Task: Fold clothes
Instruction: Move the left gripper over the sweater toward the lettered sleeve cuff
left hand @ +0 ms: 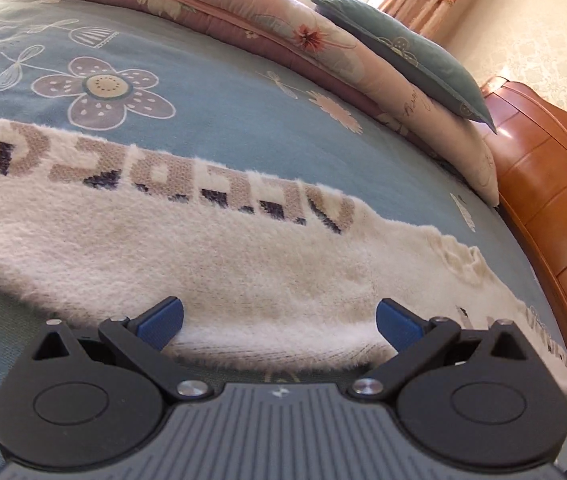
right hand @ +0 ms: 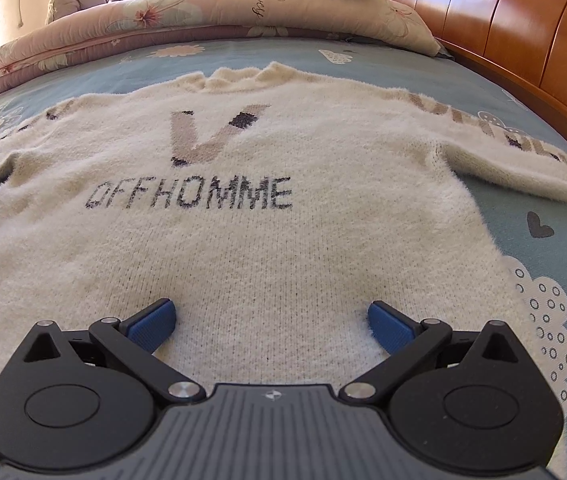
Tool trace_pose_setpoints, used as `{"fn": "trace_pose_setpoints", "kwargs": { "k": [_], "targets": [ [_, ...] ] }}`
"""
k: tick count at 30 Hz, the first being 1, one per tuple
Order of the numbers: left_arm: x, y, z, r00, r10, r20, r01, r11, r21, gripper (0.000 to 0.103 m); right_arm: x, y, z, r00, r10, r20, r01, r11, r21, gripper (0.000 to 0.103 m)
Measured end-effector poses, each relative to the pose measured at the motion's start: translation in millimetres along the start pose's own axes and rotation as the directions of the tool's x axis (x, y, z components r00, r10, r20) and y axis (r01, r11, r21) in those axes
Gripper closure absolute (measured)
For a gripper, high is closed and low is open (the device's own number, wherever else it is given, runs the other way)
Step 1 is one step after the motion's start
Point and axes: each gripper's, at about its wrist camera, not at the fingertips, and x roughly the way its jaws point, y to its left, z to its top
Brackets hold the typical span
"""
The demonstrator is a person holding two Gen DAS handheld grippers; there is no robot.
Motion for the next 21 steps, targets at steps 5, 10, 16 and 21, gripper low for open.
{"fn": "trace_pose_setpoints", "kwargs": {
  "k": [5,10,16,21],
  "targets": [
    [-17,-36,-5,1.000,0.014,0.015,-0.016,0.991,0.130,0.001,-1,0,-3,1.000,-0.004,0.022,0.004,1.000,-0.001,0.000],
    [-15,-105,-37,0.980,-0.159,-0.117,0.189,0.923,0.336,0.001,0,2,-4,1.000,-0.011,0.029,0.011,1.000,0.002,0.000],
    [5,-137,-77,0.923,-0.241,-0.300,0.342,0.870,0.356,0.001,-1,1,-6,0.999,-0.009,0.039,0.009,1.000,0.003,0.000],
    [12,-130,-95,0.934,-0.183,-0.308,0.297,0.875,0.381,0.001,-1,-1,-6,0.999,-0.002,0.041,0.002,1.000,0.012,0.000]
  ]
}}
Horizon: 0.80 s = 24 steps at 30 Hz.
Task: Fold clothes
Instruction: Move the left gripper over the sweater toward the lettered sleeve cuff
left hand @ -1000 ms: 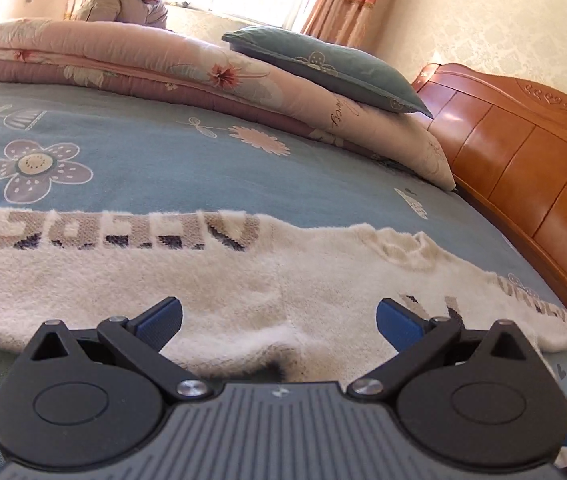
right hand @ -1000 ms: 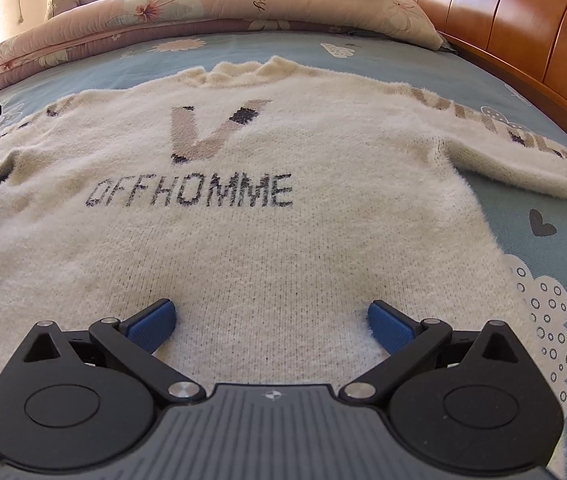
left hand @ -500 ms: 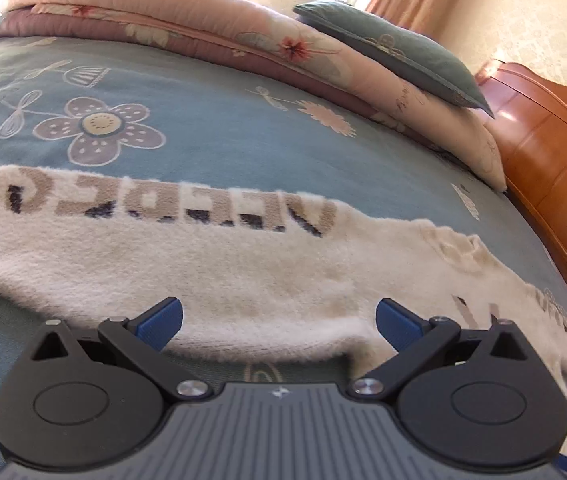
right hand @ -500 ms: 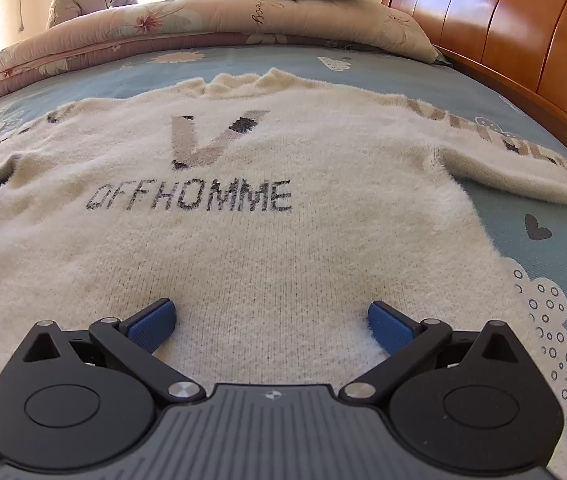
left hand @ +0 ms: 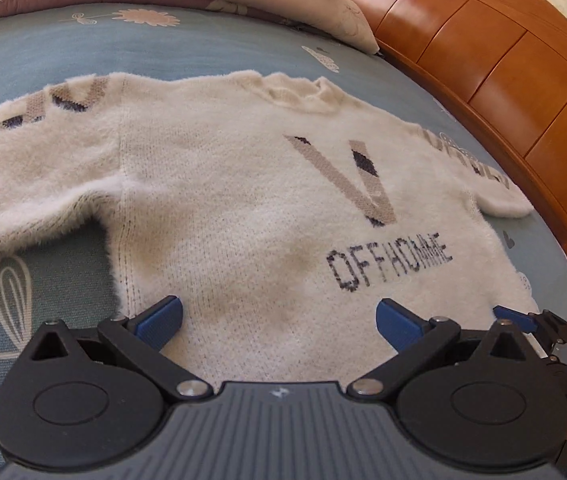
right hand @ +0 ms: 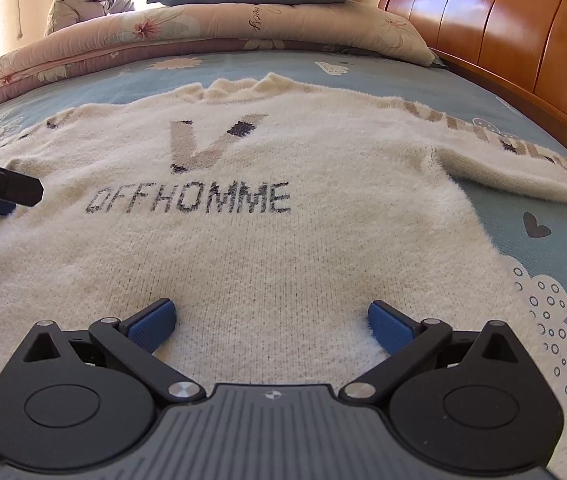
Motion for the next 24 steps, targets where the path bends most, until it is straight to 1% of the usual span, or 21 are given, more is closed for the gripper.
{"fn": "trace_pose_setpoints", "kwargs": {
  "k": [3,6,9,10,13,15,18,21,24],
  "targets": [
    [-1,-2,-6,0.999,0.021,0.028,-0.021,1.000,-0.006,0.001,0,0,1,1.000,0.002,-0.005,-0.002,1.000,0.003,0.000],
    [2,-9,-7,0.997,0.070,0.041,-0.071,0.997,0.007,0.001,0,0,1,1.000,0.003,-0.003,-0.003,1.000,0.002,0.000],
    [6,-20,-11,0.991,0.126,0.050,-0.129,0.990,0.064,0.001,0,0,0,1.000,0.004,0.002,-0.004,1.000,-0.001,0.000],
    [8,-25,-12,0.987,0.154,0.039,-0.157,0.983,0.095,0.001,-1,-1,0,1.000,0.006,0.004,-0.006,1.000,-0.004,0.000],
    [11,-39,-12,0.975,0.220,0.006,-0.219,0.965,0.146,0.001,-1,-2,1,1.000,0.018,-0.007,-0.018,1.000,-0.010,0.000],
    [9,-43,-14,0.971,0.240,-0.008,-0.237,0.962,0.136,0.001,-3,-4,2,0.999,0.028,-0.023,-0.028,0.999,-0.017,0.000],
    [-4,-49,-22,0.971,0.236,-0.030,-0.232,0.968,0.093,0.001,-10,-6,1,0.998,0.047,-0.040,-0.049,0.998,-0.029,0.000],
    [-21,-59,-34,0.966,0.254,-0.039,-0.250,0.964,0.096,0.001,-17,-7,-3,0.996,0.065,-0.055,-0.068,0.996,-0.059,0.000],
    [-44,-69,-43,0.961,0.273,-0.032,-0.269,0.958,0.098,0.001,-24,-8,-7,0.993,0.086,-0.076,-0.093,0.992,-0.090,0.000]
  ]
}}
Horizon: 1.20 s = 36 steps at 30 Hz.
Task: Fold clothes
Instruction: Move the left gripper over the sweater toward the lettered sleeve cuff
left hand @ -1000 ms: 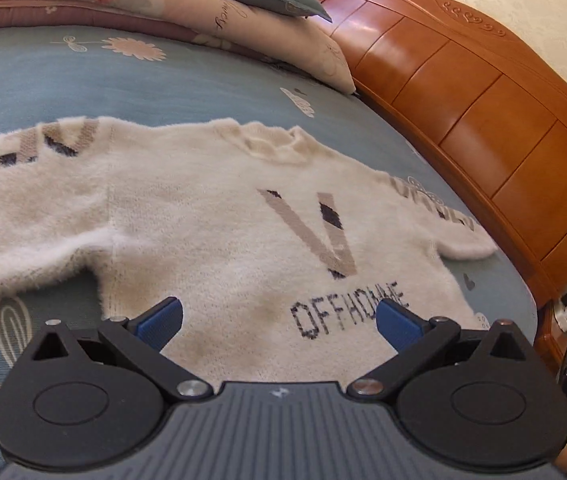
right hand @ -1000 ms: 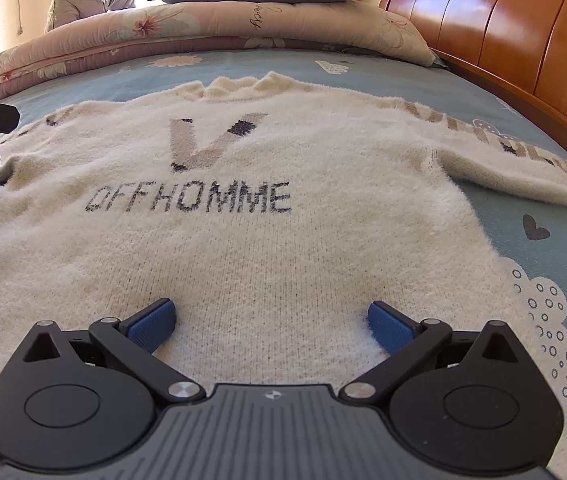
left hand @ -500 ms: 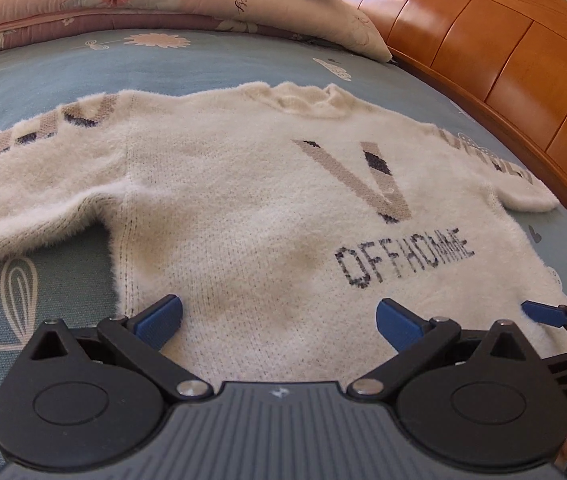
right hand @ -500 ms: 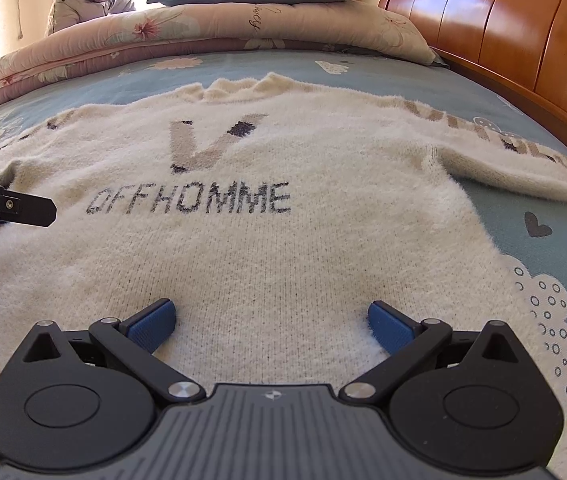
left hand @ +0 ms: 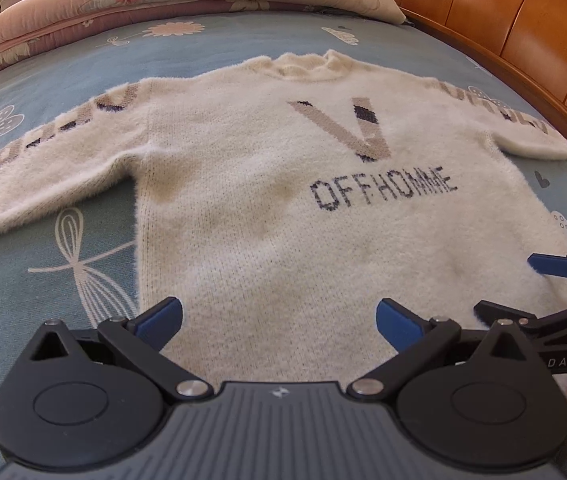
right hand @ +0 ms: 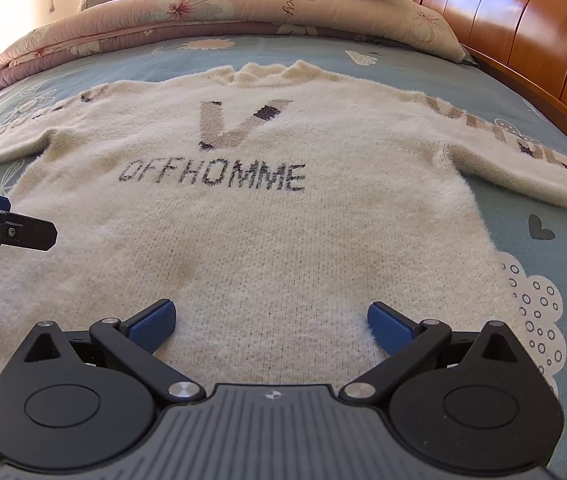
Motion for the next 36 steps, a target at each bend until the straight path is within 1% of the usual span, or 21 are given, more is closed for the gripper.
{"fn": "trace_pose_setpoints", "kwargs": {
  "k": [3,6,8,10,14,15,17,20,23,26,27,29,32,36],
  "targets": [
    [-32,-6,-5,0.999,0.013,0.044,-0.013,1.000,0.003,0.001,-5,-3,-8,1.000,0.031,0.000,-0.031,0.999,-0.009,0.000],
    [-45,-12,-9,0.996,0.024,0.087,-0.023,1.000,-0.019,0.001,-8,-5,-18,0.998,0.051,0.037,-0.050,0.998,-0.027,0.000],
    [-39,-16,-15,0.997,0.017,0.082,-0.014,0.999,-0.039,0.001,-10,-5,-24,0.996,0.057,0.070,-0.054,0.998,-0.044,0.000],
    [-26,-23,-24,0.998,0.005,0.063,-0.002,0.999,-0.050,0.001,-13,-7,-30,0.992,0.066,0.106,-0.062,0.997,-0.045,0.000],
    [-1,-31,-51,1.000,-0.007,0.001,0.007,0.997,-0.080,0.001,-19,-13,-45,0.978,0.099,0.186,-0.095,0.995,-0.033,0.000],
    [-3,-34,-58,0.999,0.013,0.032,-0.011,0.998,-0.061,0.001,-21,-15,-49,0.972,0.110,0.206,-0.105,0.994,-0.034,0.000],
    [-8,-39,-69,0.998,0.027,0.053,-0.025,0.999,-0.040,0.001,-22,-19,-54,0.962,0.126,0.243,-0.125,0.992,-0.019,0.000],
    [-19,-39,-87,0.995,0.014,0.097,-0.011,1.000,-0.026,0.001,-22,-24,-57,0.948,0.136,0.287,-0.152,0.988,0.032,0.000],
    [-25,-34,-92,0.995,-0.006,0.097,0.010,0.999,-0.036,0.001,-21,-21,-59,0.949,0.133,0.288,-0.137,0.991,-0.007,0.000],
    [-28,-25,-79,0.997,-0.042,0.068,0.048,0.994,-0.095,0.001,-22,-15,-60,0.950,0.118,0.288,-0.111,0.993,-0.043,0.000],
    [-30,-20,-69,0.996,-0.053,0.071,0.061,0.992,-0.113,0.001,-22,-16,-60,0.950,0.121,0.288,-0.115,0.993,-0.039,0.000],
    [-36,-14,-50,0.994,-0.041,0.097,0.052,0.992,-0.114,0.001,-24,-19,-59,0.949,0.133,0.287,-0.132,0.991,-0.023,0.000],
    [-41,-2,-6,0.991,-0.010,0.137,0.024,0.994,-0.104,0.001,-28,-24,-55,0.944,0.156,0.291,-0.167,0.986,0.012,0.000],
    [-43,25,65,0.982,0.006,0.189,0.019,0.991,-0.131,0.001,-28,-27,-48,0.936,0.193,0.294,-0.221,0.973,0.064,0.000]
  ]
}}
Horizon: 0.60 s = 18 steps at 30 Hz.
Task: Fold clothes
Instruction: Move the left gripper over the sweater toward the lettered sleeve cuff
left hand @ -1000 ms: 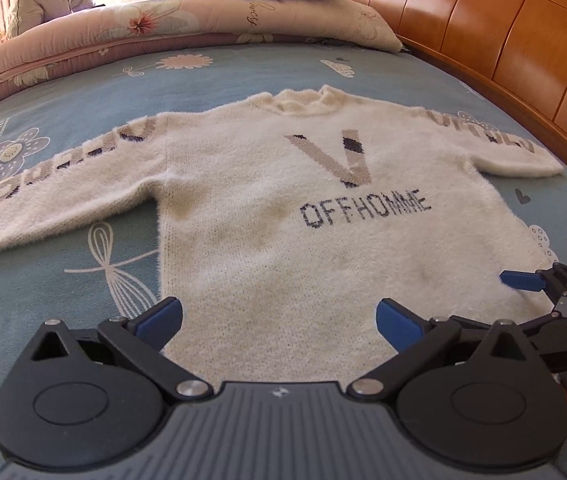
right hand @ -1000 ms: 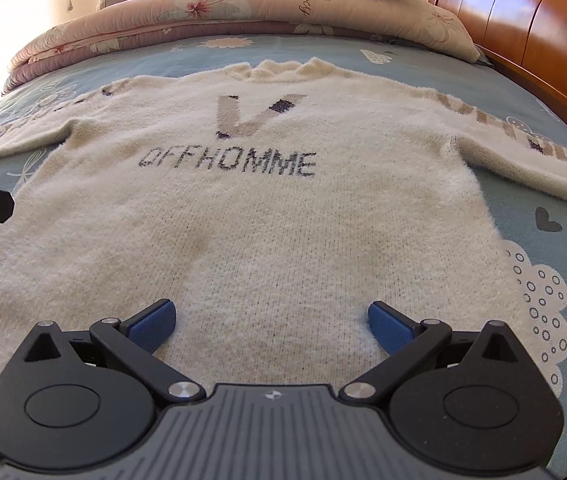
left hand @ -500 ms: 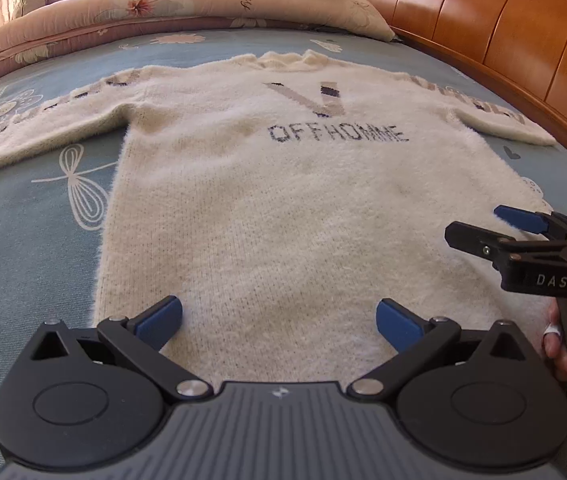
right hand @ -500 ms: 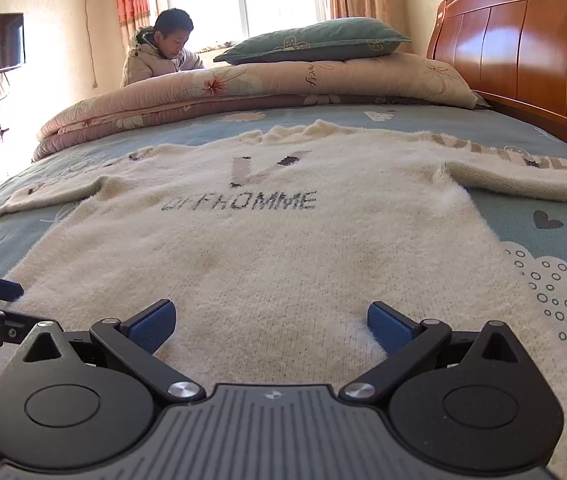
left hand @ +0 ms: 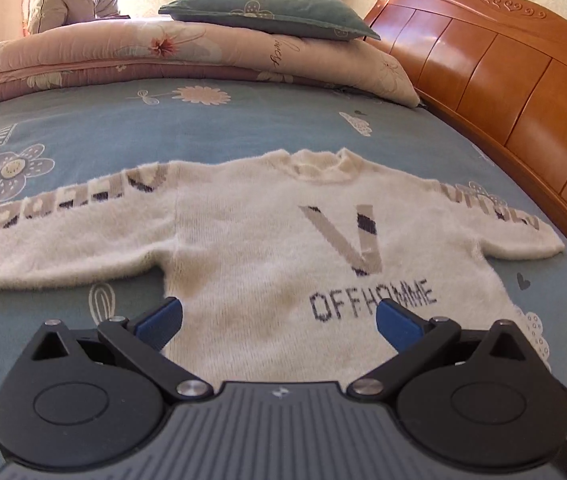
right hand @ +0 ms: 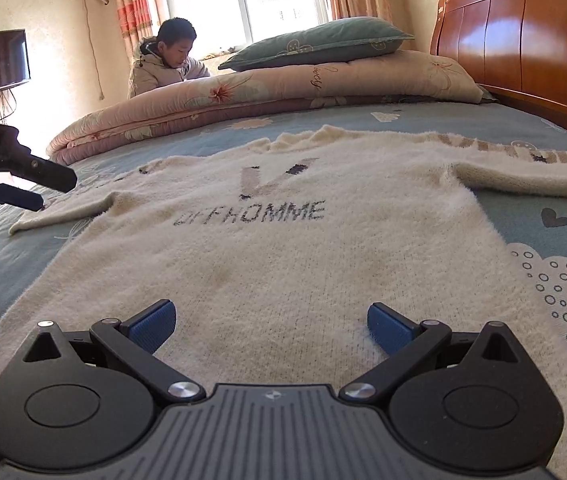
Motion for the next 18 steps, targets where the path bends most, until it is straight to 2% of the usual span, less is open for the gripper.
{"fn": "trace_pose_setpoints", "kwargs": {
  "k": [3,7,9,12,16,18],
  "targets": [
    [23,13,53,0.999,0.024,0.035,-0.024,1.000,-0.019,0.001,3,6,5,1.000,0.027,0.008,-0.027,1.000,-0.013,0.000],
    [78,38,108,0.999,0.026,0.034,-0.023,0.995,-0.093,0.001,2,19,7,0.999,0.012,0.036,-0.007,0.992,-0.128,0.000],
    [109,53,119,1.000,0.018,0.017,-0.015,0.990,-0.140,0.001,0,23,6,0.998,-0.013,0.062,0.025,0.982,-0.187,0.000],
    [165,82,123,0.999,-0.006,-0.052,-0.007,0.967,-0.256,0.001,7,23,6,0.998,-0.054,0.045,0.063,0.972,-0.227,0.000],
    [208,101,119,0.997,-0.006,-0.080,-0.018,0.953,-0.303,0.002,20,17,3,0.996,-0.091,-0.017,0.085,0.974,-0.209,0.000],
    [224,109,118,0.997,-0.015,-0.082,-0.012,0.946,-0.324,0.002,22,12,3,0.996,-0.083,-0.033,0.075,0.981,-0.180,0.000]
  ]
}}
